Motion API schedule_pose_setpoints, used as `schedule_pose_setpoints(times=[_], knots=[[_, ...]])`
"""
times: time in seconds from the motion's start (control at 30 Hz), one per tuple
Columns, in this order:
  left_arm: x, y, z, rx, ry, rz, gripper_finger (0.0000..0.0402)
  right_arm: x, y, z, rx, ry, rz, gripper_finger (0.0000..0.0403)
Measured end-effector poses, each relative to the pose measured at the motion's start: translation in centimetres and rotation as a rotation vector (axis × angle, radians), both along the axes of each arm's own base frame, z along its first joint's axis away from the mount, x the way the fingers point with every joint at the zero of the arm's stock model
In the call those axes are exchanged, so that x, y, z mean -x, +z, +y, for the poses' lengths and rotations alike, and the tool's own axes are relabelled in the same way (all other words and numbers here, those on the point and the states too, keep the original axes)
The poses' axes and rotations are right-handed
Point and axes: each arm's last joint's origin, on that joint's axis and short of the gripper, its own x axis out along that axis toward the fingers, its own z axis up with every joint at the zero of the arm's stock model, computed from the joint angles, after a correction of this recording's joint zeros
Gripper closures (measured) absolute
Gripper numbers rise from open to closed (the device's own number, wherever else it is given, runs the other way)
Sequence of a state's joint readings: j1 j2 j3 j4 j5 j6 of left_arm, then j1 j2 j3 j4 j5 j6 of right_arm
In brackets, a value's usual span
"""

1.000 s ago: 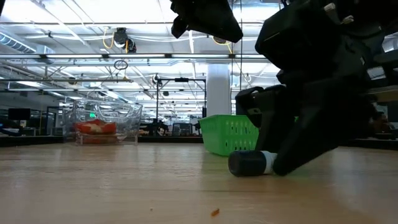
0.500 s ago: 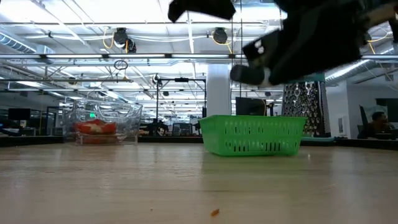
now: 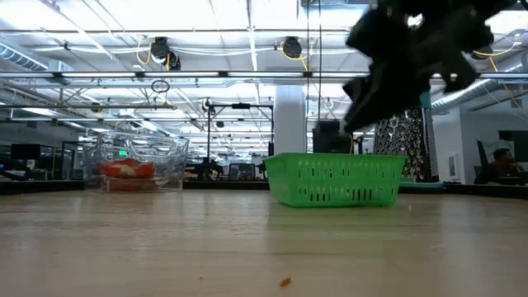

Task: Pick & Place Food Item
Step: Put the red food coloring bottle into the green bin, then return to Home Position

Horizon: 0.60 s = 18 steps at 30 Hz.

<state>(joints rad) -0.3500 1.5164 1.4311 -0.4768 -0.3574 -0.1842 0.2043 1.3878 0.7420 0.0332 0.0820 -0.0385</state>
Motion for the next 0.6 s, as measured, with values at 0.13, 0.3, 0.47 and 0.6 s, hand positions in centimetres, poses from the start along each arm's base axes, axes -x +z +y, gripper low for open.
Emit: schedule_pose_setpoints(times=[0.13, 0.3, 0.47, 0.6], knots=[[0.5, -0.5, 0.1, -0.016, -0.017, 0.072, 0.0364, 0.7, -1.5, -1.9, -0.021, -0.086, 0.034, 0.0346], [0.7, -0.7, 0.3, -0.002, 0.016, 0.094, 0.0364, 1.2, -2.6, -3.1, -0.088, -0.176, -0.01, 0.0331], [1.8, -0.6, 0.7, -0.021, 0.03, 0.043, 0.0364, 1.6, -2.0, -3.4, -0.161, -0.234, -0.052, 0.0315], [3.4, -1.2, 1.4, -0.004, 0.031, -0.036, 0.0364, 2.1, -0.8, -3.4, -0.173, -0.226, -0.095, 0.031]])
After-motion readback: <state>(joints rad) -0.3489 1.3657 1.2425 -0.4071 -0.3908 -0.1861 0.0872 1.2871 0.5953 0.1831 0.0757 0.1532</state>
